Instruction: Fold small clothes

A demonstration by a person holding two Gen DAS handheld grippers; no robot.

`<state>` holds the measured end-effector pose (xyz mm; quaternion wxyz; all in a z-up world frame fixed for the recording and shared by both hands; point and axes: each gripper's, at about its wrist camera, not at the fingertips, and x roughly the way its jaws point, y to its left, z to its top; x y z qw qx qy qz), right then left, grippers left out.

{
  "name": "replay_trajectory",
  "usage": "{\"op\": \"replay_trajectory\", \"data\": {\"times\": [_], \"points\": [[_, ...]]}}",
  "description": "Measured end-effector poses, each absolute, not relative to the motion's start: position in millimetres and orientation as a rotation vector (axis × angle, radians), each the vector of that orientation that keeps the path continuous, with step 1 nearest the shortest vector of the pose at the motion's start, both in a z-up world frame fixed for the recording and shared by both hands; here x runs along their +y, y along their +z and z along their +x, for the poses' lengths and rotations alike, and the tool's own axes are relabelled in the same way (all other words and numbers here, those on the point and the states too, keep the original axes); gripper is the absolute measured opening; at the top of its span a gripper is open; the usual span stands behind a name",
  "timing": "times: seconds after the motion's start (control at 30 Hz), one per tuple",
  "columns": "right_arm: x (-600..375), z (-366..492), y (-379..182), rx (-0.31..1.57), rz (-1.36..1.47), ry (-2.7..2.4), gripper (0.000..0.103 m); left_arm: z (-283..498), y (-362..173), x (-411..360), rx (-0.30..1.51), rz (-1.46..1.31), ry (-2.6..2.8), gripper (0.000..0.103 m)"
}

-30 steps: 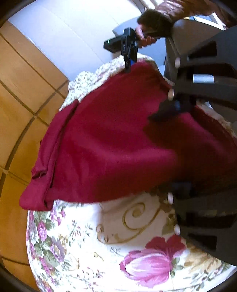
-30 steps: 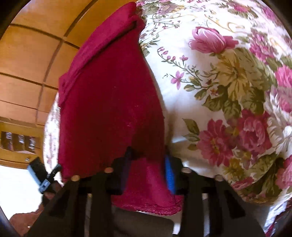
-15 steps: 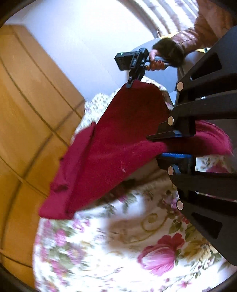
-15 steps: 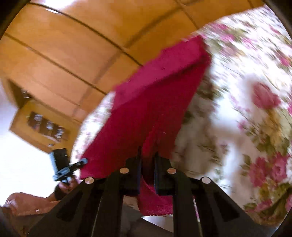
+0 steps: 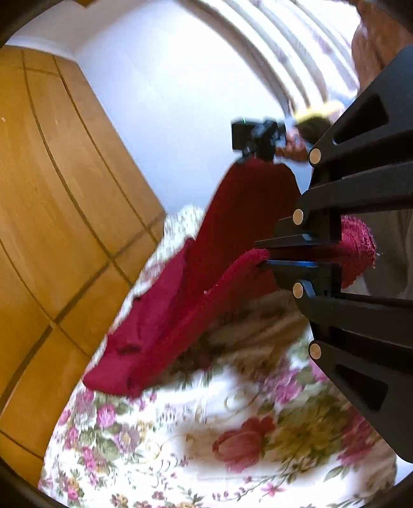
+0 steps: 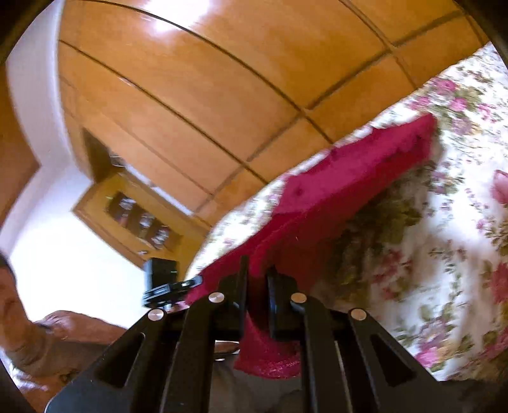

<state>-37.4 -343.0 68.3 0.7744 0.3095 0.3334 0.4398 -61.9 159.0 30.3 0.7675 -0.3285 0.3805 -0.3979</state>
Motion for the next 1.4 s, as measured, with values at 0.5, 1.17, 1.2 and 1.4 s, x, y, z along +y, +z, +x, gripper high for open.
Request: {"op": "replay_trajectory", "data": {"times": [0.5,1.17,1.2,1.4], "points": [[-385.7,52.2,13.3,0.872,0.972,0.649,0.01,30.7,9.0,168.0,0.87,-0.876,-0.811,0.005],[-408.7,188.3,-60.5,0.807,1.16,0.333,0.095,182.3,-32.7,164.2,0.764,-0.907,-0.327,0.086],[-413.6,185.4,-53.1,0.786,1.141,0.298,0.101,175.5,-36.7,168.0,0.736,-0.927,-0.295,0.086],[-441.2,159.3,-26.9,0.779,1.021,0.11,0.101,139.5,-55.1,170.5,0.728,-0.886,-0.243,0.086]]}}
